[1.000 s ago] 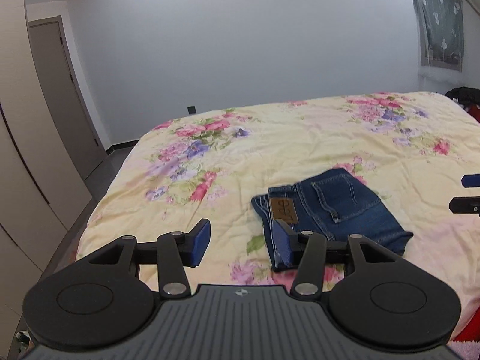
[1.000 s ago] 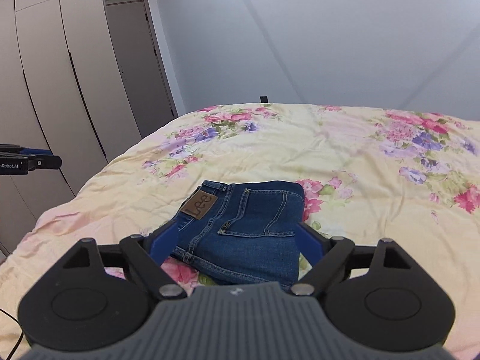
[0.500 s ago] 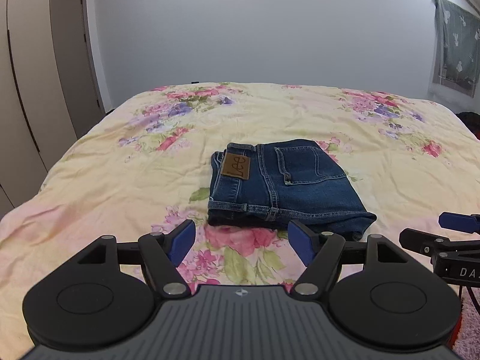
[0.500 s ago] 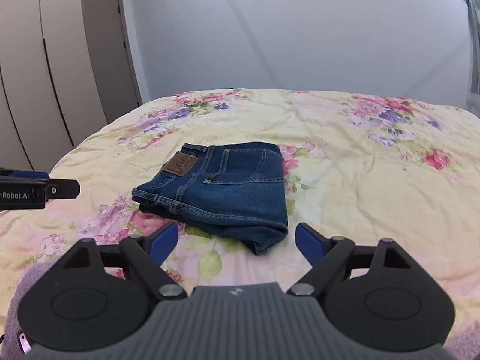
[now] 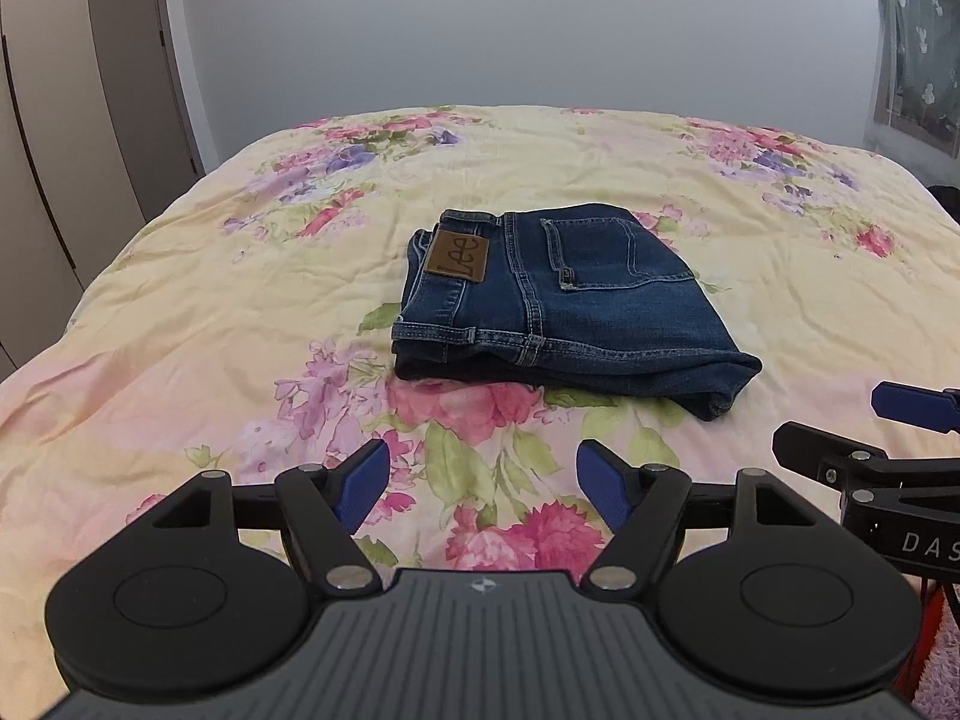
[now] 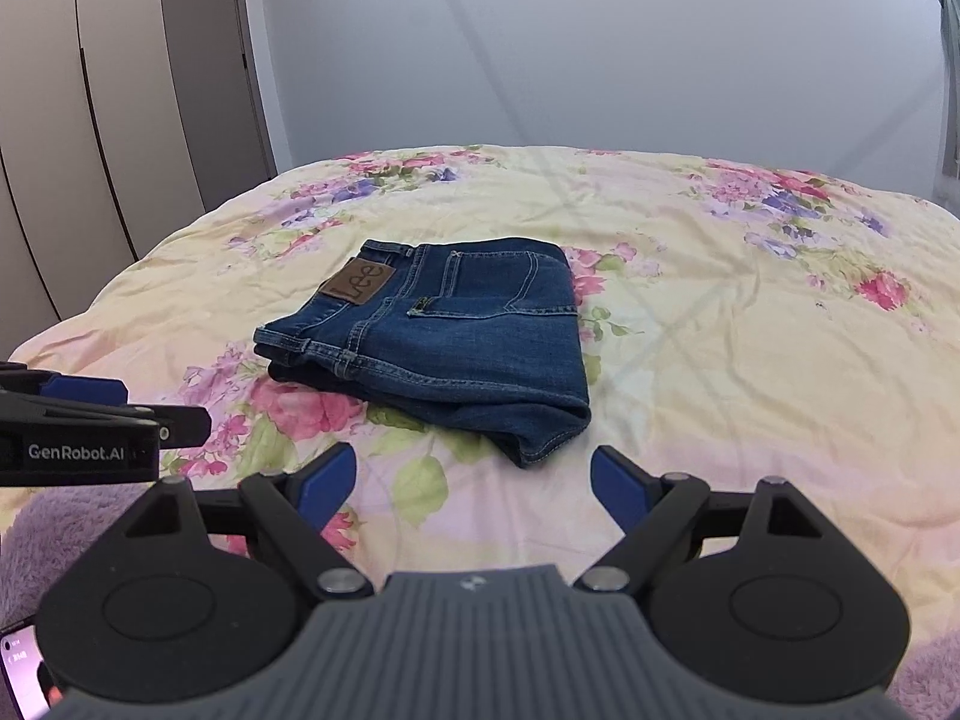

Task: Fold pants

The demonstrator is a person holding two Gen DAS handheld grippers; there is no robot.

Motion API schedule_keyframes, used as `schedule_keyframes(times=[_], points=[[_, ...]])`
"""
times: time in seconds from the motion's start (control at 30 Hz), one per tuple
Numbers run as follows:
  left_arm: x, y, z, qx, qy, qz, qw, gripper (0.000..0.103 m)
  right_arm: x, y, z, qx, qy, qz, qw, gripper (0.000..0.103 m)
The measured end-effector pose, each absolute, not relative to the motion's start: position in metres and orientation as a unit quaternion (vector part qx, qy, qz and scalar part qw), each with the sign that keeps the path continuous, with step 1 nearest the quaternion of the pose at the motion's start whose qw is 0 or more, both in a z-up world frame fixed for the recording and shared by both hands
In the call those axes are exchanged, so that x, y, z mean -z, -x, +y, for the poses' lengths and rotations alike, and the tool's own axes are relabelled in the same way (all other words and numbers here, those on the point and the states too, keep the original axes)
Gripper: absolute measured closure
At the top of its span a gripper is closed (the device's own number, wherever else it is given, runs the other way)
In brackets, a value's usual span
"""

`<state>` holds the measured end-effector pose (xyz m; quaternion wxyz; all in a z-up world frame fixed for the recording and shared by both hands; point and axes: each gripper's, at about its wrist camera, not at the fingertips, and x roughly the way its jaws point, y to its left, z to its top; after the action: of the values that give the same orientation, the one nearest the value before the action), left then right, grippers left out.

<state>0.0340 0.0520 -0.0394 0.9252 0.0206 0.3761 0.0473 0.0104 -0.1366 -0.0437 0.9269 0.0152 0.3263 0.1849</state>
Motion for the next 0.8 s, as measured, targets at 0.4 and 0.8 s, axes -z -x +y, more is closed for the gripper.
schedule_keyframes(times=[0.4, 0.8], points=[[0.0358, -0.0312, 0.0505, -0.048, -0.023, 0.374, 0.926, 0.019, 0.0374, -0.0046, -0.1383, -0.188, -0.018, 0.315, 0.93, 0.021], [0.0312, -0.0306, 0.0457, -0.047, -0.021, 0.373, 0.926, 0.019, 0.0341, 0.0003, -0.1371, -0.188, -0.016, 0.308, 0.932, 0.021]])
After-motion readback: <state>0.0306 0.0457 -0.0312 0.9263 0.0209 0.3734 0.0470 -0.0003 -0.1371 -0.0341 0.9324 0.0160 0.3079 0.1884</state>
